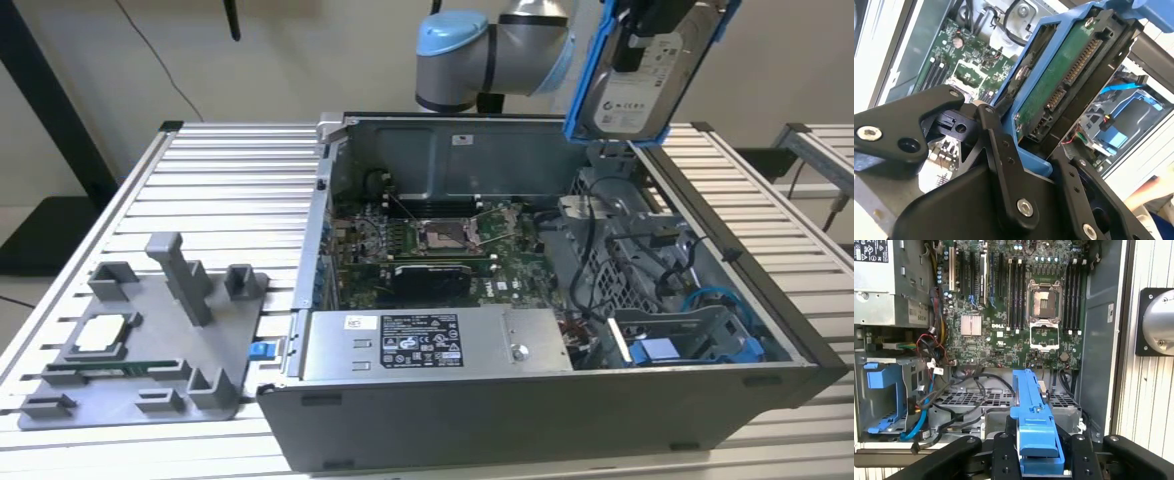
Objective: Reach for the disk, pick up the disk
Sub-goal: 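Pick up the disk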
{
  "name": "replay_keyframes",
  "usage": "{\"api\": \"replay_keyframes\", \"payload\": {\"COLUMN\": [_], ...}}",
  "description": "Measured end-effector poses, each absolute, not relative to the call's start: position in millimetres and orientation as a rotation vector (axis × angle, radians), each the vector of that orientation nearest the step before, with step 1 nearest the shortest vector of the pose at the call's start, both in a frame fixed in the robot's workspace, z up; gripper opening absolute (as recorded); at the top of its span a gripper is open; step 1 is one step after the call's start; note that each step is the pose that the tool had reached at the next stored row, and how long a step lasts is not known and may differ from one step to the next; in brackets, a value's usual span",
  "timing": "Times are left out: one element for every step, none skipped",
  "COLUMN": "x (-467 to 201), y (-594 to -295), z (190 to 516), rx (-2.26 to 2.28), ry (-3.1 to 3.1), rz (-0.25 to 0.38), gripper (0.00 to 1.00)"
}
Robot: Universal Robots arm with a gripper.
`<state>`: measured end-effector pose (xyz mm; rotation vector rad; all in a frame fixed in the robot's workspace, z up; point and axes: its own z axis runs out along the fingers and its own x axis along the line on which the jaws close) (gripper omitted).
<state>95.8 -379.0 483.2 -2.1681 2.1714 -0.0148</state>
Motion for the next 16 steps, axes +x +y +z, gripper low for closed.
{"api": "replay_keyframes", "payload": {"x": [96, 96, 96, 96, 96, 96, 96, 96, 96, 96, 96, 96, 96, 96, 96, 96], "y": [-379, -380, -380, -382, -384, -387, -390, -399, -403, -407, -411, -415, -420, -424, -429, -434], "z": [483, 483, 483, 483, 483, 483, 483, 483, 483, 483, 483, 483, 483, 483, 483, 483], "rx": [-2.168, -2.168, -2.168, -2.168, -2.168, -2.168, -2.168, -2.168, -2.168, -2.168, -2.168, -2.168, -2.168, -2.168, -2.168, -2.168], "ry": [2.171, 2.172, 2.171, 2.171, 2.171, 2.171, 2.171, 2.171, 2.171, 2.171, 2.171, 2.171, 2.171, 2.171, 2.171, 2.171], "rz": [-0.015, -0.015, -0.015, -0.015, -0.015, -0.015, -0.015, -0.015, -0.015, -0.015, -0.015, -0.015, -0.015, -0.015, -0.015, -0.015], "gripper": [0.0, 0.0, 0.0, 0.0, 0.0, 0.0, 0.0, 0.0, 0.0, 0.0, 0.0, 0.0, 0.0, 0.0, 0.0, 0.0]}}
